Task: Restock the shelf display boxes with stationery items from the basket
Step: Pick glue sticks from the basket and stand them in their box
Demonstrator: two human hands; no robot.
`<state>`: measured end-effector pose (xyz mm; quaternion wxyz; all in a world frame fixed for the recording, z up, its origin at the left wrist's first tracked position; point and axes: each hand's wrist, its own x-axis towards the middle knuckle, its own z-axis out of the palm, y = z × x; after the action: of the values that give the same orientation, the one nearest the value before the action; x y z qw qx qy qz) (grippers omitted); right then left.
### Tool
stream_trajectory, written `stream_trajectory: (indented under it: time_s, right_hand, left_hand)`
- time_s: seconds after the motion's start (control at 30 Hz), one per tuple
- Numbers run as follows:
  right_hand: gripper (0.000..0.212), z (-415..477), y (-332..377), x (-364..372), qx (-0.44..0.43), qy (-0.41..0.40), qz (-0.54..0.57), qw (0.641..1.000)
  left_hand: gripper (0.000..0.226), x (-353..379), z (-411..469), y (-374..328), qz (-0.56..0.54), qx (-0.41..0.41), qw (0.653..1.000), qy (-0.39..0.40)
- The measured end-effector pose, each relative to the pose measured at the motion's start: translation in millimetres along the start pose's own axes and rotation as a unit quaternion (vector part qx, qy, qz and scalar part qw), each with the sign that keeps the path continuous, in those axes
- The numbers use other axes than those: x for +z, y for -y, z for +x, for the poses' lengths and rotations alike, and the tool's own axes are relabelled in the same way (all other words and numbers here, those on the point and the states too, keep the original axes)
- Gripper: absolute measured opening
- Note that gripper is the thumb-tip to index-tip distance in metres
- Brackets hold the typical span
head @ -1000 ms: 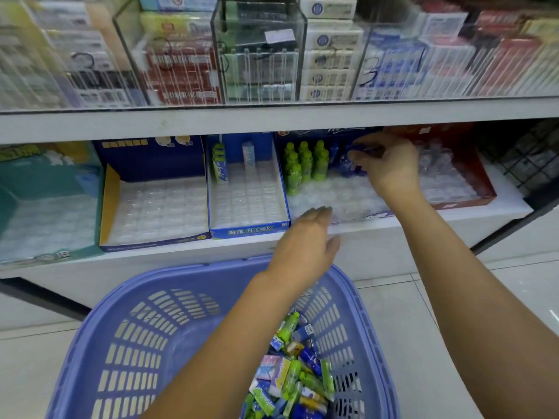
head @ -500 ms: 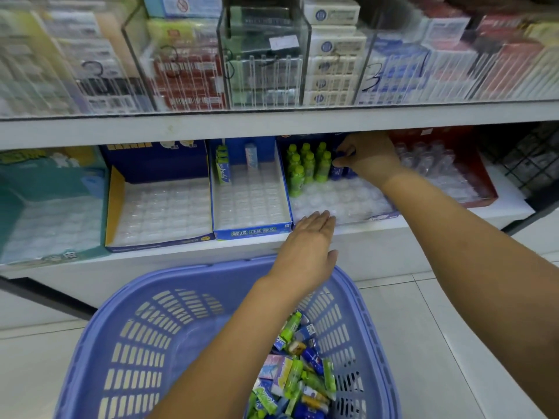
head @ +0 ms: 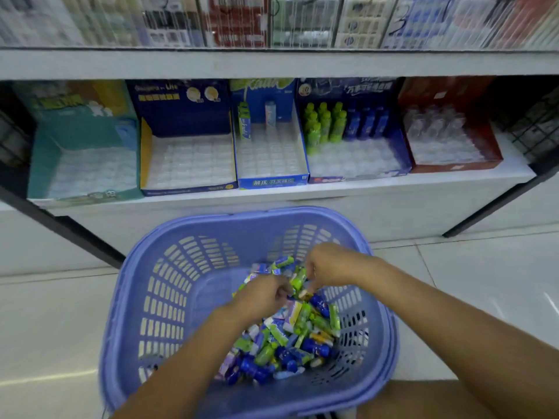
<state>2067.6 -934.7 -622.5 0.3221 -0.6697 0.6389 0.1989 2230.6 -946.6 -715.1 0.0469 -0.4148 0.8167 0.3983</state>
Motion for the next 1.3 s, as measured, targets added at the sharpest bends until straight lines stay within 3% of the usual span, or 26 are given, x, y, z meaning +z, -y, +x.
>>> stream_trajectory:
  time_s: [0.07, 0.17, 0.27, 0.43, 0.53, 0.63, 0.73, 0.83, 0.93, 1.07, 1.17, 1.23, 1.3]
  right_hand:
    - [0.025, 11.2, 9.7, 46.1, 0.010, 0.135, -0.032, 0.990]
    - [0.038, 25.4, 14.6, 91.2, 0.041, 0.219, -0.101, 0.970]
    - [0.055, 36.9, 15.2, 108.3, 0.050, 0.228, -0.150, 0.961]
    - [0.047, 43.6, 14.6, 112.4, 0.065, 0.214, -0.156, 0.962]
    - [0.058, 47.0, 23.2, 111.5, 0.064, 0.229, -0.183, 0.954]
    - [0.048, 47.3, 24.8, 106.6, 0.030, 0.219, -0.190, 0.957]
    - [0.032, 44.9, 10.7, 105.1, 0.017, 0.172, -0.165, 0.971]
    - [0.039, 45.8, 2.3, 106.4, 0.026, 0.199, -0.134, 0.970]
    - [0.058, 48.9, 7.5, 115.0, 0.017, 0.224, -0.174, 0.959]
    - [0.057, 53.9, 20.1, 128.6, 0.005, 0.163, -0.192, 0.968]
    - [0.055, 51.2, 18.6, 121.3, 0.005, 0.189, -0.168, 0.968]
    - [0.037, 48.7, 8.6, 108.4, 0.010, 0.189, -0.120, 0.975]
    - [0.024, 44.4, -6.1, 91.1, 0.017, 0.191, 0.039, 0.981]
  left_hand:
    - [0.028, 20.3, -10.8, 19.8, 0.031, -0.011, 0.996, 0.087]
    - [0.036, 42.9, -17.2, 28.1, 0.060, 0.015, 0.984, 0.170]
    - [0.043, 57.8, -17.0, 22.7, 0.114, 0.052, 0.968, 0.219]
    - [0.046, 73.4, -15.2, 14.0, 0.197, 0.099, 0.947, 0.233]
    - [0.042, 78.4, -12.3, 15.9, 0.208, 0.115, 0.946, 0.219]
    - [0.040, 77.0, -9.1, 21.3, 0.146, 0.092, 0.966, 0.194]
    - [0.037, 69.2, -5.8, 22.0, -0.026, 0.025, 0.988, 0.150]
    - [0.031, 59.9, -4.2, 23.6, -0.157, -0.034, 0.980, 0.122]
    - [0.028, 51.2, -3.9, 30.3, -0.192, -0.081, 0.972, 0.112]
    - [0.033, 32.2, -2.2, 33.1, -0.221, -0.113, 0.964, 0.097]
    - [0.024, 15.4, -1.7, 27.9, -0.270, -0.137, 0.951, 0.067]
    - [0.019, 2.1, -3.2, 20.1, -0.323, -0.134, 0.936, 0.043]
    - [0.020, -14.8, -5.2, 6.6, -0.385, -0.114, 0.916, 0.014]
